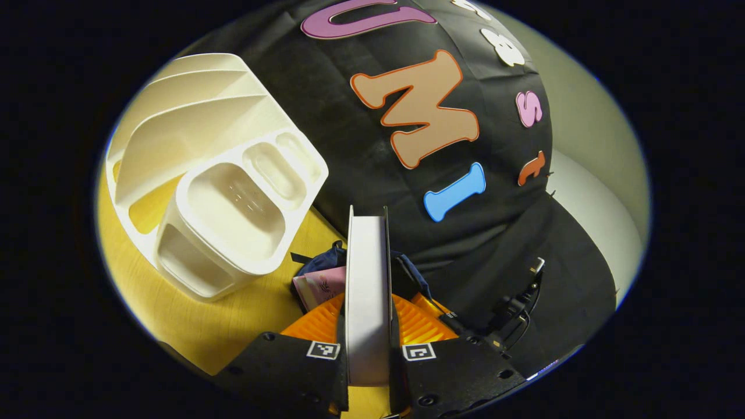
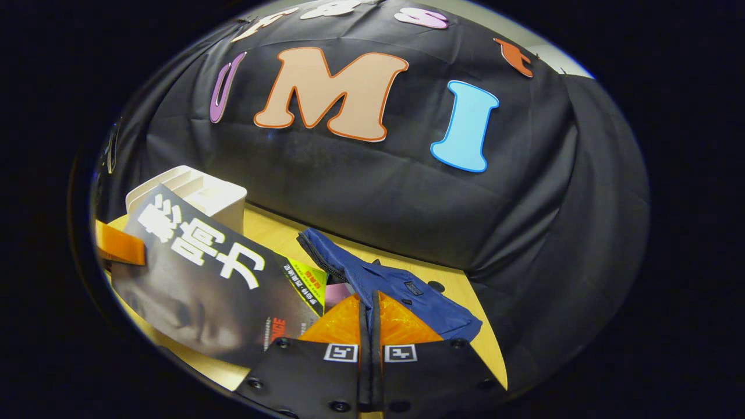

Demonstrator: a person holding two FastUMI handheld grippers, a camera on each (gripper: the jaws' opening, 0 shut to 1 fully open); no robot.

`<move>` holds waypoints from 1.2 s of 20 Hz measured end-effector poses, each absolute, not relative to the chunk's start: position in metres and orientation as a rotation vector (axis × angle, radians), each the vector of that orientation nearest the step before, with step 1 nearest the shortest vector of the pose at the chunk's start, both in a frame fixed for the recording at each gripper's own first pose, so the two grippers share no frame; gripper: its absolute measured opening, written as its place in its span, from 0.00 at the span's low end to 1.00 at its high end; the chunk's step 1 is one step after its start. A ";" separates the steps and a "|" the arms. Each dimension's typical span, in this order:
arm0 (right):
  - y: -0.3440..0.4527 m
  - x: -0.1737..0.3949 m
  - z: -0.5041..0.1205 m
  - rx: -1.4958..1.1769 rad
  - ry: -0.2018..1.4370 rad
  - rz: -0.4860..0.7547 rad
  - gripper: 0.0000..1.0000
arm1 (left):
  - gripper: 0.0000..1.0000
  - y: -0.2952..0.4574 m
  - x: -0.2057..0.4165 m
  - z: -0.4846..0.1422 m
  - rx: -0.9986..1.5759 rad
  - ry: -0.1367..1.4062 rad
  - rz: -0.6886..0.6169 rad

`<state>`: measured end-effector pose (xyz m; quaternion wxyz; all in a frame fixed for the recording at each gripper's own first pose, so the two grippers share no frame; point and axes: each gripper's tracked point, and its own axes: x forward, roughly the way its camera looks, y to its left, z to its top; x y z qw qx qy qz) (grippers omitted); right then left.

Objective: Open the schoolbag, grab two books from the bookshelf and put them into the schoolbag.

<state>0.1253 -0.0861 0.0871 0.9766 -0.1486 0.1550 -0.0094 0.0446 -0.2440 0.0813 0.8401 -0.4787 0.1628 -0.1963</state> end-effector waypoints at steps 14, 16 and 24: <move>-0.086 0.119 0.086 -0.295 0.292 0.017 0.03 | 0.28 -0.328 0.097 0.035 -1.134 0.362 -0.313; -0.085 0.118 0.086 -0.295 0.290 0.019 0.03 | 0.29 -0.338 0.101 0.030 -1.124 0.367 -0.309; -0.081 0.116 0.080 -0.320 0.286 0.027 0.05 | 0.39 -0.360 0.114 0.004 -1.067 0.418 -0.281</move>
